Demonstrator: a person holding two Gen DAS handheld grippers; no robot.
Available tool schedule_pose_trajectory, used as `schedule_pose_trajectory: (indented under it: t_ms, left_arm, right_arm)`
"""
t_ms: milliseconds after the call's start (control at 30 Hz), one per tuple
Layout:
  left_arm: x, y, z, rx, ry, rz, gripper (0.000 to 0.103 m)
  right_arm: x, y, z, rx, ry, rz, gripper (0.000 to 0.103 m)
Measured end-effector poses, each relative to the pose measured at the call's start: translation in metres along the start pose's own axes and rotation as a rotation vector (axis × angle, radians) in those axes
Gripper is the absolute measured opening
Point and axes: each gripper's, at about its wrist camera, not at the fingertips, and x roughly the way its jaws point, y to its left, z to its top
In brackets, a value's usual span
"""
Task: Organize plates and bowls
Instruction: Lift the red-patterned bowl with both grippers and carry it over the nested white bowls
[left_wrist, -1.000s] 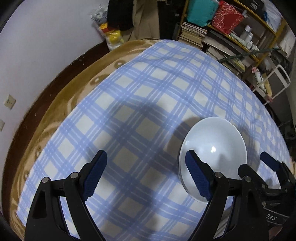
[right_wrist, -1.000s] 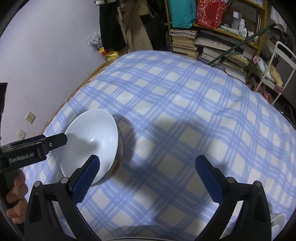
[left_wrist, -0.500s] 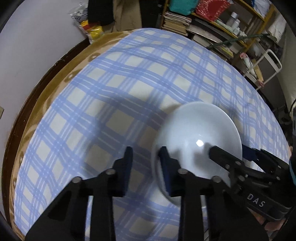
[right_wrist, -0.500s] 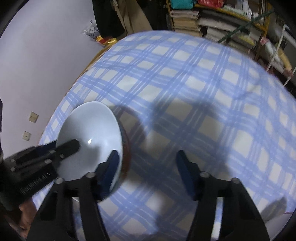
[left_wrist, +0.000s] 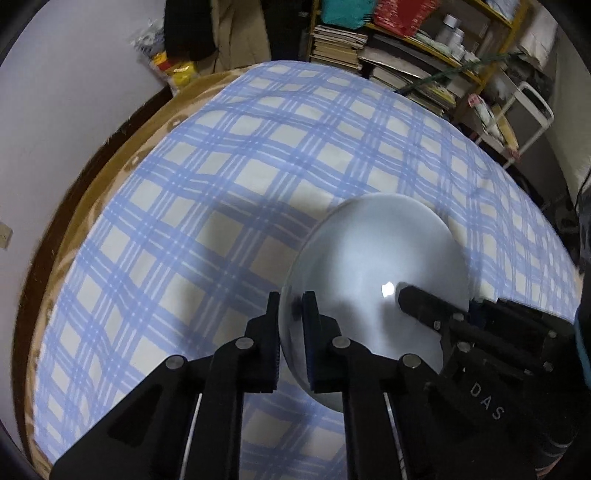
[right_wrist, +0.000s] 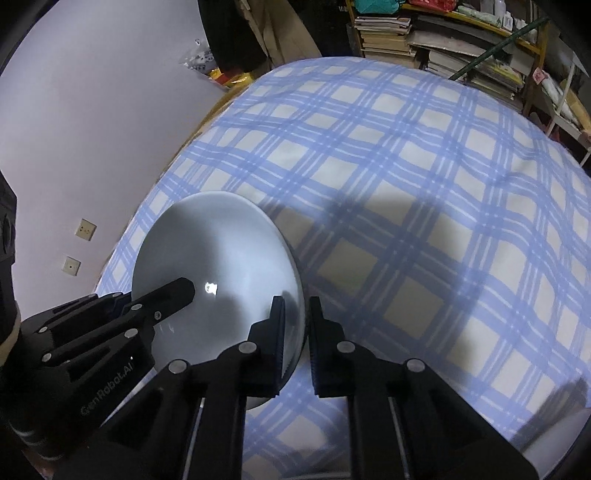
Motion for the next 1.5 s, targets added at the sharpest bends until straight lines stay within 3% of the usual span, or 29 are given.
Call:
schedule_pose_trajectory:
  t_ms: [400, 833, 1500]
  left_arm:
    - [-0.035, -0.034, -0.014, 0.071, -0.039, -0.018, 0.013]
    - [-0.083, -0.097, -0.028, 0.17, -0.094, -0.029, 0.013]
    - [-0.124, -0.217, -0.075, 0.311, -0.111, -0.097, 0.013]
  right_arm:
    - [-0.051, -0.012, -0.012, 0.008, -0.074, -0.02, 0.013]
    - [-0.114, -0.038, -0.041, 0.02, -0.132, -0.068, 0.013]
    - [-0.204, -0.122, -0.123, 0.141, -0.205, -0.144, 0.013]
